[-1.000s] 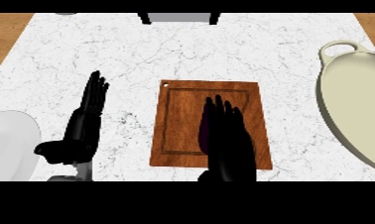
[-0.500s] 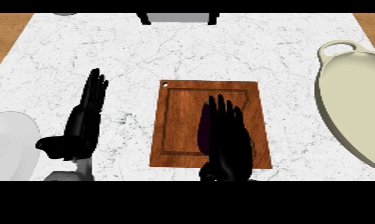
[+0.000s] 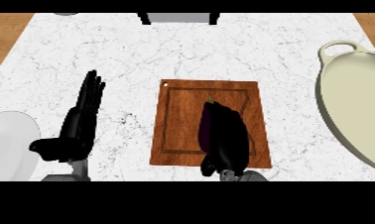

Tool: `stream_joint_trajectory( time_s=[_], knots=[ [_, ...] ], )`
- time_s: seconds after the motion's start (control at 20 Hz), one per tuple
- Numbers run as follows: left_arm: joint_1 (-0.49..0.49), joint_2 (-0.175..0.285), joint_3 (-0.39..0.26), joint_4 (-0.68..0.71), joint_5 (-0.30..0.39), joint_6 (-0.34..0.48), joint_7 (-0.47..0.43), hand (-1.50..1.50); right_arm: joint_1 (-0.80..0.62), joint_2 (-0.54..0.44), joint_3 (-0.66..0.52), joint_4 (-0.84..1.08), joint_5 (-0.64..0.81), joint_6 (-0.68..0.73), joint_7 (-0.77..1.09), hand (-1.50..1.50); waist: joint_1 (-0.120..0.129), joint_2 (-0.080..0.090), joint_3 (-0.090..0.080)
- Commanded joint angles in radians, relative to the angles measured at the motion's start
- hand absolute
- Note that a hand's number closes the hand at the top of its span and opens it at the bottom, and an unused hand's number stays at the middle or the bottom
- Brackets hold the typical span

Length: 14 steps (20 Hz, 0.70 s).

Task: Pick the eggplant from the cutting board and place it in the pot

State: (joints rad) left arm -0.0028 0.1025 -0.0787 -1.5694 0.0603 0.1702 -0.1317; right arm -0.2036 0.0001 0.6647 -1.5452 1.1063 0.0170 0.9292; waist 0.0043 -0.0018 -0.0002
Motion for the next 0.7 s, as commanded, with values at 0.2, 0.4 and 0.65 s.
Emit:
stream_joint_trajectory(
  time_s=[0.2,0.4,0.65],
  knots=[
    [-0.006,0.018,0.041,0.007,0.029,-0.054,-0.005,0.00,-0.055,-0.001,-0.013,0.112,0.133,-0.130,-0.087,1.50,-0.001,0.002,0.000],
    [0.012,-0.014,-0.007,-0.081,-0.041,0.015,0.076,0.00,-0.071,0.000,-0.025,0.025,0.141,-0.033,-0.069,1.50,-0.002,0.001,0.000],
    [0.058,-0.034,-0.004,-0.056,-0.035,0.000,0.004,0.00,0.025,-0.038,0.076,-0.012,0.265,-0.161,-0.053,1.50,-0.005,0.000,0.000]
  ],
)
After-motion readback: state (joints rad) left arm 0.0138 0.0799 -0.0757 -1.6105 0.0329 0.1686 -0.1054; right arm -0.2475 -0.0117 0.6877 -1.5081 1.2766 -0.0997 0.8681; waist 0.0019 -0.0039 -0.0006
